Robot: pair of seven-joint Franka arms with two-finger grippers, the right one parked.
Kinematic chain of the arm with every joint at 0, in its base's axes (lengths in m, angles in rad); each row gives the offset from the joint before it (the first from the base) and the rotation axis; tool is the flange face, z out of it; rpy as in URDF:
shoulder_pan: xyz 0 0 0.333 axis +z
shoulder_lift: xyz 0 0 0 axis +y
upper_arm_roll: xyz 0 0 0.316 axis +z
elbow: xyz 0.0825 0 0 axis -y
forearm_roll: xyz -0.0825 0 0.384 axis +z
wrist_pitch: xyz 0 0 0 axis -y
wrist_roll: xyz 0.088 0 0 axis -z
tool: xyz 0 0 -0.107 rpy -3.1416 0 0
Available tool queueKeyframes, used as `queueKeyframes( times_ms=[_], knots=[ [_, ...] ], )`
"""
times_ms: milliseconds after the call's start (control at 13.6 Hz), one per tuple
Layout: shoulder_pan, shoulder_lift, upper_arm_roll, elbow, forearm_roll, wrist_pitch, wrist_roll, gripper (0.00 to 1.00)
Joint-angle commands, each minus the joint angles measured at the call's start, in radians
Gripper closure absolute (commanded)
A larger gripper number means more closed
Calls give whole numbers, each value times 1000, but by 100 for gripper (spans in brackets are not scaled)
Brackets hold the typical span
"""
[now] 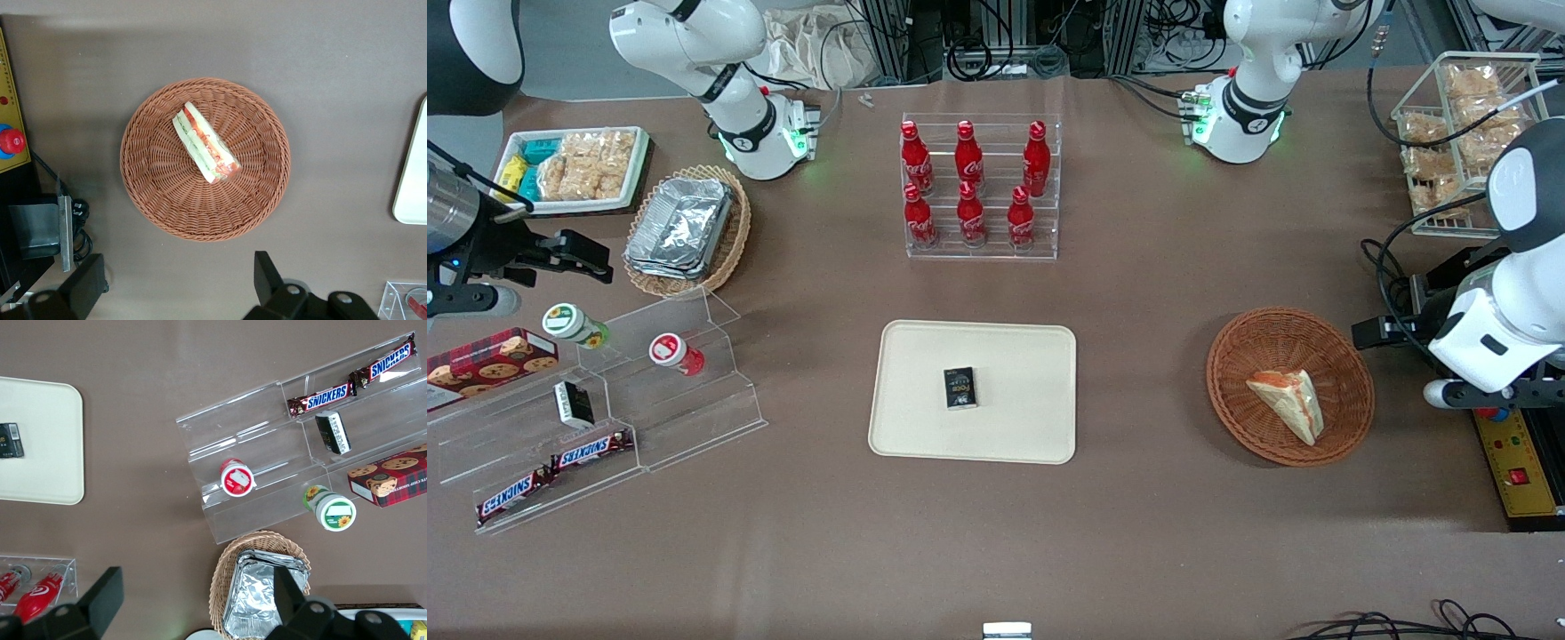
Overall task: Place sandwich from basket to tray
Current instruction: 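Move the left gripper down over the wrapped sandwich in the wicker basket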
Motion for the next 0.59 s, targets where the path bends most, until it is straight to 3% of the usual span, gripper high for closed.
queueKeyframes(
  times_ms=[0,294,514],
  knots=[
    [0,-3,-11,9,-8,-19,-10,0],
    [-1,6,-10,-8,-8,-16,-10,0],
    [6,14,-8,-141,-9,70,-20,1]
  ],
)
